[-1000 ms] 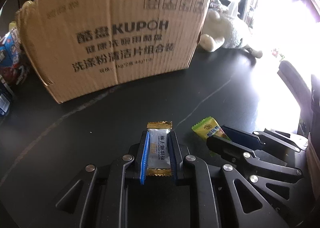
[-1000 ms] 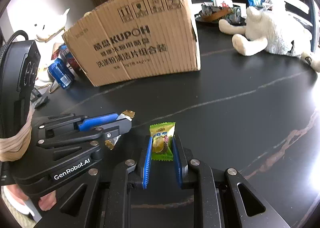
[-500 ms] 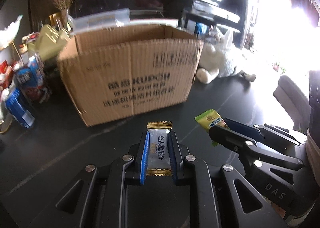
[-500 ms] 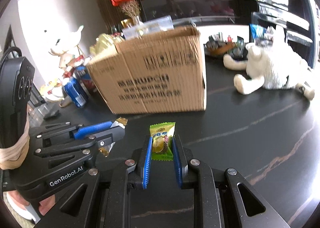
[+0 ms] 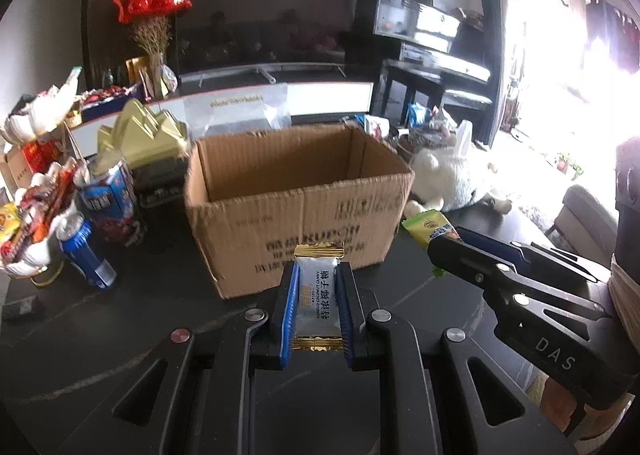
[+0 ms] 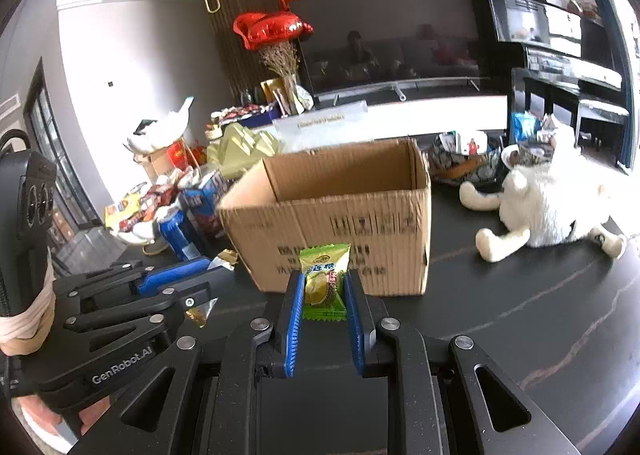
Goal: Organize snacks
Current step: 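Carry the candy bar with the left tool while the right tool carries the green candy to the box, then open both tools over the box to drop the candy bar and green candy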
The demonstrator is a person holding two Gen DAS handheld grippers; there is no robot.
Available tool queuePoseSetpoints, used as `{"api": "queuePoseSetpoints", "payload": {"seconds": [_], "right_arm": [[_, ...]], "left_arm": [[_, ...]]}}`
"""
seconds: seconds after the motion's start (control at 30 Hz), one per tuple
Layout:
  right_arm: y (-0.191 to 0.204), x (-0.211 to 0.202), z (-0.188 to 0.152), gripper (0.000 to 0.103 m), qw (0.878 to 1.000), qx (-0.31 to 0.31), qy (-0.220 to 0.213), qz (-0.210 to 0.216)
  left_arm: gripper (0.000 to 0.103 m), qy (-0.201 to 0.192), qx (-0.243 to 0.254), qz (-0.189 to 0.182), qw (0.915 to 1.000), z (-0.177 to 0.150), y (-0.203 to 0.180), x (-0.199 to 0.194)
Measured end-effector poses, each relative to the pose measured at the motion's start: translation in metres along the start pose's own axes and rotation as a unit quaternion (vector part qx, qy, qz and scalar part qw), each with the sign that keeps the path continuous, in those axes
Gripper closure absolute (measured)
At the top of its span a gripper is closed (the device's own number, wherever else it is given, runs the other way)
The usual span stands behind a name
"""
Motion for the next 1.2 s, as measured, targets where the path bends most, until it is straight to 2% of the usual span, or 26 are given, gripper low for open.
{"api": "queuePoseSetpoints", "payload": {"seconds": [0.17,0.37,0.67,1.0,1.03,1.07,1.13,1.17,1.2], "right_arm": [[0.003,-0.001,0.019,0.081,1.000,-0.008,-0.008,0.003],[0.000,0.011,0.046,0.081,1.000,-0.010,0.001,0.005],[0.000,0.036,0.084,0.081,0.999,-0.031,0.006,-0.007],[-0.010,0.072,0.110,0.081,0.999,-0.036,0.019,-0.021],[-0.011,0.076,0.112,0.081,0.999,-0.033,0.023,-0.023],[-0.013,0.080,0.113,0.080,0.999,-0.031,0.026,-0.026],[-0.016,0.086,0.113,0.070,0.998,-0.029,0.040,-0.034],[-0.017,0.088,0.113,0.065,0.998,-0.029,0.044,-0.042],[-0.019,0.088,0.112,0.055,0.997,-0.029,0.044,-0.050]], "left_arm": [[0.084,-0.011,-0.001,0.009,0.9999,0.017,0.003,-0.005],[0.084,-0.014,0.001,0.023,0.9996,0.039,0.011,-0.002],[0.084,0.003,-0.004,0.040,0.9992,0.074,0.029,0.024],[0.083,0.024,-0.028,0.043,0.9984,0.103,0.043,0.062],[0.079,0.028,-0.030,0.045,0.9982,0.105,0.044,0.065],[0.068,0.031,-0.033,0.053,0.9976,0.105,0.047,0.067],[0.058,0.025,-0.035,0.063,0.9971,0.106,0.050,0.066],[0.057,0.023,-0.033,0.078,0.9961,0.105,0.052,0.065],[0.057,0.025,-0.030,0.090,0.9952,0.105,0.054,0.064]]}}
Point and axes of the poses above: each gripper's, at about its wrist camera, not at the fingertips, and x roughly the way its jaws point, y to its left, z to its top, the point moved 4 cm from there along x, roughly the way its jaws point, and after that the axes turned 3 degrees about -y, right-handed, at the moved point
